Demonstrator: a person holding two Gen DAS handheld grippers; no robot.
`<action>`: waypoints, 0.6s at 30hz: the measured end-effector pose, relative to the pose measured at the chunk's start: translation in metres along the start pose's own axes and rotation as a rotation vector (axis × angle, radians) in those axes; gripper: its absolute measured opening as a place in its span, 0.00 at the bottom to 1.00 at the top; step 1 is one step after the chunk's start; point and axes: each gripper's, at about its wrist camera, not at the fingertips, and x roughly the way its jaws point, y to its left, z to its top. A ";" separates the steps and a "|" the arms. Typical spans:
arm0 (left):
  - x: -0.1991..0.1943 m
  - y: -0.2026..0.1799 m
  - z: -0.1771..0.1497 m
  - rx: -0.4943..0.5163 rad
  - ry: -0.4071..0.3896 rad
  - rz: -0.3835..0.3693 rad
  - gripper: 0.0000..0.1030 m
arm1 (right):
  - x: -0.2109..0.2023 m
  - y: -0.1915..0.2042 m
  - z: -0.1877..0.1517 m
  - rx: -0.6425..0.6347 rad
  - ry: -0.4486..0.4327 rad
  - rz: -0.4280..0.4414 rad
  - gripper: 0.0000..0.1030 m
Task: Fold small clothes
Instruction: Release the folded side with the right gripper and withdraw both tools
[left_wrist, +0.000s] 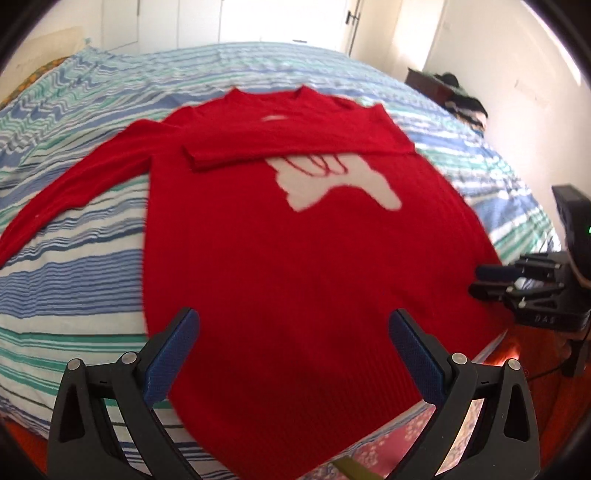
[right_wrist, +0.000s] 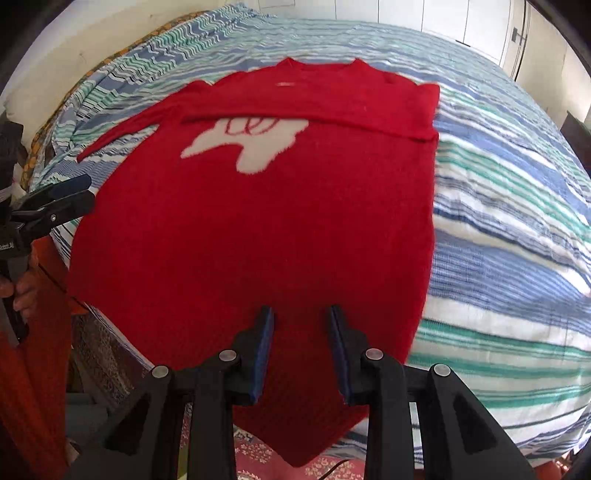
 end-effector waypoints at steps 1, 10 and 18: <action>0.012 -0.004 -0.009 0.010 0.040 0.018 0.99 | 0.000 -0.008 -0.008 0.028 -0.010 0.013 0.30; 0.013 -0.011 -0.028 0.046 0.049 0.059 0.99 | 0.003 -0.014 -0.012 0.078 -0.036 0.004 0.31; 0.013 -0.008 -0.028 0.029 0.069 0.020 0.99 | 0.004 -0.013 -0.011 0.089 -0.037 -0.004 0.31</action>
